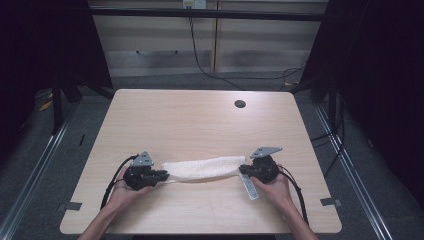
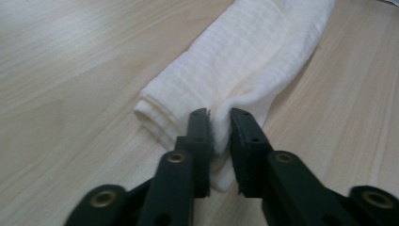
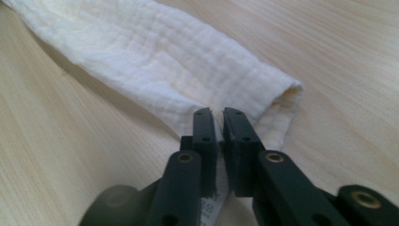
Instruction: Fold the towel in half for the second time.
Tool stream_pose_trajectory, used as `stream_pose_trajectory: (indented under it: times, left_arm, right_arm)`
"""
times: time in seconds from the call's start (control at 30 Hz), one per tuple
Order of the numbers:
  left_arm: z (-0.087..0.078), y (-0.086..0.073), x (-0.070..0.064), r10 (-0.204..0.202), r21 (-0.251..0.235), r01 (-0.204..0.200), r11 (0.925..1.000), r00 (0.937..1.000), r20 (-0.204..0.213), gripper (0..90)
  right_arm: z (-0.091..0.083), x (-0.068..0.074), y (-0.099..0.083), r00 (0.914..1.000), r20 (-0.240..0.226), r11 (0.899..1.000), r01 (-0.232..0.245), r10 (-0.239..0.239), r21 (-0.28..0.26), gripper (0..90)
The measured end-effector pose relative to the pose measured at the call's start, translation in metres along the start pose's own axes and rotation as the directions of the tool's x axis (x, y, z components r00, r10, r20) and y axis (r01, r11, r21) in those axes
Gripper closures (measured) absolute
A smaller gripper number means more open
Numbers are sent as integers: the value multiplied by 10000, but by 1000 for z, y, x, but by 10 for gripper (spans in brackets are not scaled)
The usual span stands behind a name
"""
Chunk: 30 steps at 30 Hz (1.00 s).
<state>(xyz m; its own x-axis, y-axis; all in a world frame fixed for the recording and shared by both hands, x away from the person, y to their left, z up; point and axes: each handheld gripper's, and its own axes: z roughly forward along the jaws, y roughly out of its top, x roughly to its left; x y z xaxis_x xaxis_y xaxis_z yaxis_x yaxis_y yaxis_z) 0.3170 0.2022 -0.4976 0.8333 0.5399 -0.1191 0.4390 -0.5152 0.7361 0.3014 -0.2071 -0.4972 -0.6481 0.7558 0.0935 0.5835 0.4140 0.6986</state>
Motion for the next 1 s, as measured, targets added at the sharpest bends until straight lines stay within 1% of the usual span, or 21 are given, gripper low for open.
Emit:
stream_pose_trajectory:
  times: [0.03, 0.1, 0.13, 0.17, 0.2, 0.23, 0.3, 0.33, 0.4, 0.5, 0.53, 0.57, 0.63, 0.67, 0.7, 0.77, 0.83, 0.87, 0.9, 0.97, 1.0]
  left_arm:
    - [-1, 1, 0, 37, 20, -37, 10000, 10000, -65, 725]
    - [-4, 1, 0, -57, -65, 57, 10000, 10000, 28, 697]
    - [-5, 1, 0, -48, -49, 49, 10000, 9999, 103, 655]
    - [-6, 1, 0, 5, -23, -5, 10000, 10000, 79, 641]
    - [-7, 1, -1, -2, -71, 3, 10000, 9999, 113, 634]
    - [-8, 1, -2, -57, -104, 59, 9999, 9999, 164, 611]
    - [-14, 1, -4, -155, -280, 162, 9995, 9995, 258, 567]
    - [-17, 2, -5, -233, -368, 247, 9990, 9990, 376, 541]
    - [-25, 2, -8, -281, -633, 304, 9975, 9989, 363, 508]
    - [-35, 0, -8, -527, -703, 550, 9960, 9980, 344, 438]
    - [-39, -2, -7, -713, -699, 730, 9949, 9971, 275, 422]
    - [-41, -3, -6, -782, -737, 797, 9941, 9967, 223, 396]
    - [-46, -6, -3, -1022, -690, 1024, 9924, 9947, 71, 381]
    - [-48, -8, -2, -1041, -702, 1032, 9922, 9945, -102, 371]
    - [-51, -10, -1, -1035, -665, 1021, 9925, 9945, -170, 366]
    - [-56, -13, 0, -1174, -713, 1158, 9907, 9929, -177, 365]
    - [-62, -17, 1, -1187, -810, 1163, 9899, 9926, -254, 355]
    - [-65, -20, 2, -1280, -935, 1247, 9878, 9913, -297, 351]
    - [-68, -23, 4, -1436, -1109, 1395, 9840, 9892, -303, 340]
    - [-72, -28, 6, -1492, -1213, 1428, 9823, 9878, -450, 315]
    - [-73, -31, 8, -1589, -1271, 1512, 9803, 9859, -527, 300]
  right_arm:
    - [-1, 2, 0, 10000, 32, 10000, 54, -54, 0, 777]
    - [-1, 4, -1, 9999, 106, 10000, 22, -22, -75, 739]
    - [-2, 6, -1, 9999, 150, 10000, 62, -62, -36, 722]
    - [-3, 7, -1, 9999, 110, 10000, -7, 7, -12, 697]
    - [-3, 6, -1, 10000, 32, 9999, 20, -20, -99, 679]
    - [-6, 7, -1, 9999, -127, 9998, -113, 111, -166, 663]
    - [-9, 8, -2, 9996, -207, 9996, -172, 168, -219, 639]
    - [-11, 8, -2, 9987, -466, 9992, -203, 186, -357, 620]
    - [-16, 10, -3, 9984, -535, 9988, -225, 202, -438, 596]
    - [-29, 12, -5, 9967, -759, 9962, -346, 285, -804, 572]
    - [-32, 12, -5, 9962, -805, 9951, -401, 328, -909, 567]
    - [-38, 12, -6, 9960, -809, 9931, -474, 388, -1072, 559]
    - [-47, 11, -8, 9960, -715, 9901, -618, 530, -1262, 543]
    - [-50, 11, -9, 9961, -669, 9891, -653, 569, -1318, 536]
    - [-53, 10, -11, 9966, -552, 9877, -690, 618, -1402, 525]
    - [-60, 8, -16, 9960, -409, 9859, -845, 793, -1445, 514]
    - [-66, 4, -22, 9944, -446, 9852, -1007, 953, -1387, 513]
    - [-68, 3, -24, 9943, -361, 9839, -1043, 1001, -1450, 512]
    - [-72, 0, -28, 9934, -249, 9807, -1146, 1120, -1583, 510]
    - [-78, -4, -33, 9907, -96, 9732, -1350, 1356, -1863, 498]
    - [-80, -5, -35, 9895, 5, 9699, -1415, 1444, -1982, 492]
